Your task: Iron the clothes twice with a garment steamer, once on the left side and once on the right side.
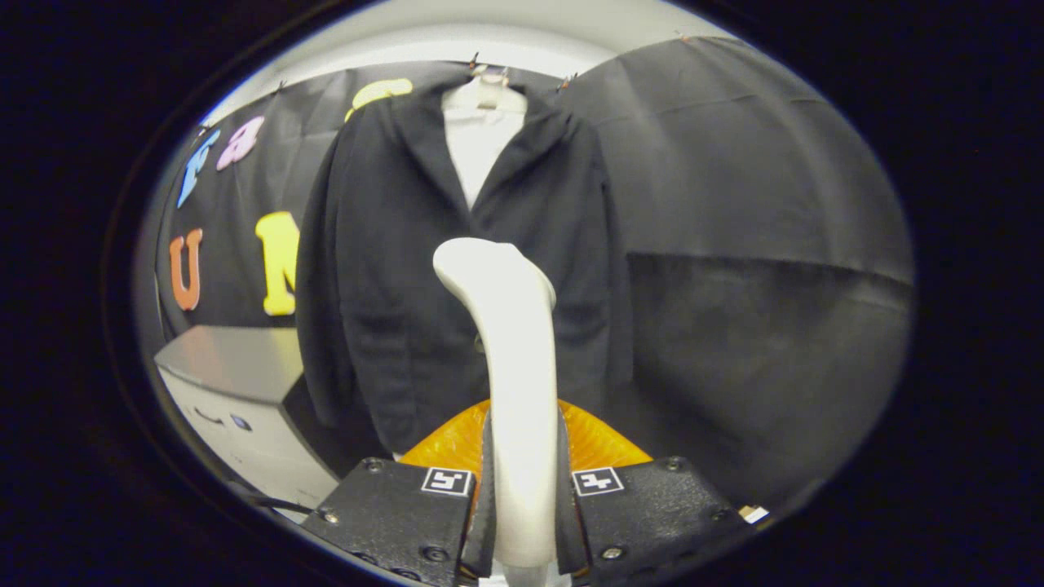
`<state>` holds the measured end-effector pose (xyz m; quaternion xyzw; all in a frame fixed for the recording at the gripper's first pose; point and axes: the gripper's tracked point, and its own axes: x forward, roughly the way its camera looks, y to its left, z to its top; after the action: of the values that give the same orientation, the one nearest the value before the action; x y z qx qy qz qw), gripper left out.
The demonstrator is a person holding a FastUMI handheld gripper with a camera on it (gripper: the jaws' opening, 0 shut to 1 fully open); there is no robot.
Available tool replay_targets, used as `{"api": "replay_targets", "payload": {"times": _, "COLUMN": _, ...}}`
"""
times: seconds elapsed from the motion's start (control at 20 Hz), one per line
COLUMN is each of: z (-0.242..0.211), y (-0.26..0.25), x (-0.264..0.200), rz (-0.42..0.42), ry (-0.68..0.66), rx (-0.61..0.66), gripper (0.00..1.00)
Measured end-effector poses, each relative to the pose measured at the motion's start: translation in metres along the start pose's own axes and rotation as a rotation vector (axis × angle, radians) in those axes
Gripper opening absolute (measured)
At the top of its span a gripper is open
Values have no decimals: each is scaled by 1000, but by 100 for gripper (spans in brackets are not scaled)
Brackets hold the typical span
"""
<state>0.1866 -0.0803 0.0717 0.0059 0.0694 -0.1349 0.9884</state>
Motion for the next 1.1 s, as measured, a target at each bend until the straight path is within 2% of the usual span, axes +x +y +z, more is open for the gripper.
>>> {"api": "replay_targets", "payload": {"times": 0.2, "z": 76, "y": -24, "x": -3, "rz": 0, "ry": -132, "rx": 24, "gripper": 32}}
{"api": "replay_targets", "payload": {"times": 0.4, "z": 122, "y": -47, "x": 7, "rz": -8, "ry": -206, "rx": 61, "gripper": 32}}
{"api": "replay_targets", "payload": {"times": 0.7, "z": 178, "y": -69, "x": 30, "rz": -1, "ry": -280, "rx": 82, "gripper": 32}}
{"api": "replay_targets", "payload": {"times": 1.1, "z": 234, "y": -67, "x": 73, "rz": 24, "ry": -353, "rx": 107, "gripper": 32}}
